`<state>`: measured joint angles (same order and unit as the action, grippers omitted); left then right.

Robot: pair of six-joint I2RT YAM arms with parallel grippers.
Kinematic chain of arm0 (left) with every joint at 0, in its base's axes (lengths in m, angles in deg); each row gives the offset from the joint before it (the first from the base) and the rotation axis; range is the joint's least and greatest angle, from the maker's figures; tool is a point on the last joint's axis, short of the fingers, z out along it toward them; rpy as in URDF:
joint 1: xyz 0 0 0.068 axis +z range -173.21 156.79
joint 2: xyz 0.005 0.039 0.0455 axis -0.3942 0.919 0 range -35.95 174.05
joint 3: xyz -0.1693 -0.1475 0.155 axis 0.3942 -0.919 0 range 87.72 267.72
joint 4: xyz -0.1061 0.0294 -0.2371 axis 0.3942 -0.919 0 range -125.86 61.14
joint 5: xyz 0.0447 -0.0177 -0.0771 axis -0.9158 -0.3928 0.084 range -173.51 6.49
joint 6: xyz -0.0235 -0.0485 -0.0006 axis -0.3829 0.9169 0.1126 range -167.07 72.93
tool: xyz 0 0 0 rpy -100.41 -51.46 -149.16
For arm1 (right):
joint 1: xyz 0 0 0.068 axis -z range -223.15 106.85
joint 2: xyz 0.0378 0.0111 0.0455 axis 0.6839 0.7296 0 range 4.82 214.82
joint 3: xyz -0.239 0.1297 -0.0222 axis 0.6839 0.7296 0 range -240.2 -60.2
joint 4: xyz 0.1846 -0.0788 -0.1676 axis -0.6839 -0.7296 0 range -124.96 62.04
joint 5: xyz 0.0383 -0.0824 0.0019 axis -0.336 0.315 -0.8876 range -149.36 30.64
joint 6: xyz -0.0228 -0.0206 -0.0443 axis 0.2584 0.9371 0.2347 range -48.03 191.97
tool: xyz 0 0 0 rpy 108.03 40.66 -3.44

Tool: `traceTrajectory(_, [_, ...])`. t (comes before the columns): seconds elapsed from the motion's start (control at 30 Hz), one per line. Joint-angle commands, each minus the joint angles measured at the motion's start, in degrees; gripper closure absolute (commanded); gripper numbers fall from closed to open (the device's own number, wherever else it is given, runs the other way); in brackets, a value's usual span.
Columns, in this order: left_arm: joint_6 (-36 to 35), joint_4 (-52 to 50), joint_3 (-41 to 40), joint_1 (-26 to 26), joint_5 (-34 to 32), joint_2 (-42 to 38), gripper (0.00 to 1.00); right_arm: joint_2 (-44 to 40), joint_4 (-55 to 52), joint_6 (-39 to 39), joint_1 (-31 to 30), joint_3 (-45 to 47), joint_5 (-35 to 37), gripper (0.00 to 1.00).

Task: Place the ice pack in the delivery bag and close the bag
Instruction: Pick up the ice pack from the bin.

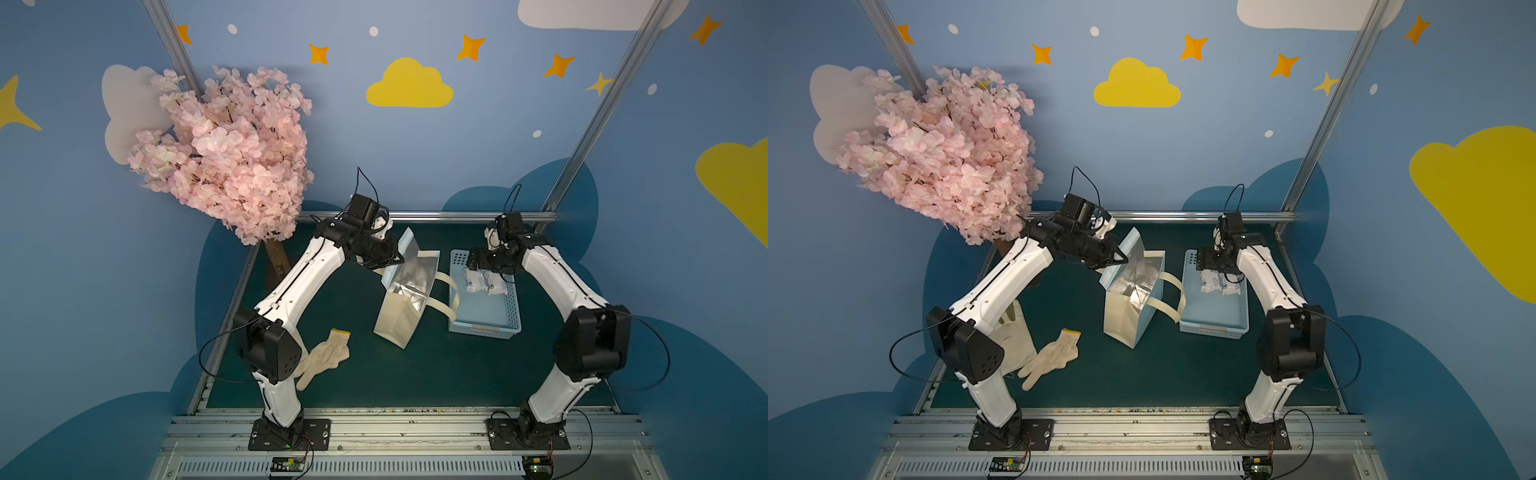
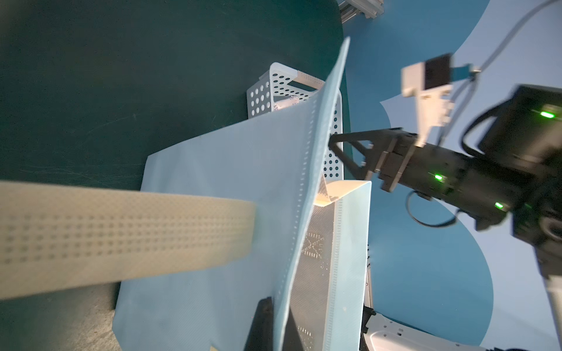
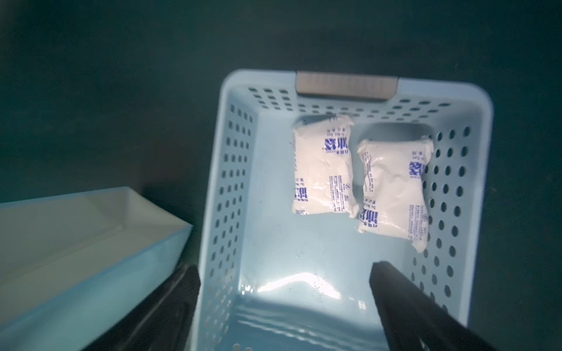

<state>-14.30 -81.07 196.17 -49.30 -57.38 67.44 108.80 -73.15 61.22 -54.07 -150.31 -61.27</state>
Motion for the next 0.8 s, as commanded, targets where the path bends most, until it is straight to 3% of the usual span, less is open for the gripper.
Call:
traceTrajectory(0.0, [-0.78, -0.79, 0.15, 0.27, 0.2, -1.88, 0.97, 7.74, -5.9, 1.39, 0.1, -7.94, 5.5, 0.06])
traceTrajectory(0.13, [-0.43, -0.68, -0.07, 0.15, 0.28, -1.9, 0.97, 19.6, -14.37, 5.6, -0.35, -19.55, 7.43, 0.06])
traceTrajectory(0.4, [-0.28, -0.88, -0.49, 0.03, -0.6, -2.24, 0.97, 27.36, -13.8, 5.01, -0.64, -22.04, 7.4, 0.08])
traceTrajectory(0.53, [-0.27, -0.95, -0.49, 0.06, -1.08, -2.29, 0.97, 28.71, -13.56, 4.98, -1.08, -20.96, 6.13, 0.17])
traceTrajectory(0.67, [-0.34, -0.97, -0.46, 0.0, -0.74, -2.23, 0.97, 27.49, -13.04, 4.77, -1.23, -18.82, 6.55, 0.41])
traceTrajectory(0.77, [-0.29, -0.97, -0.43, 0.06, -0.63, -2.23, 0.97, 23.43, -11.37, 4.96, -1.4, -15.73, 6.71, 0.54])
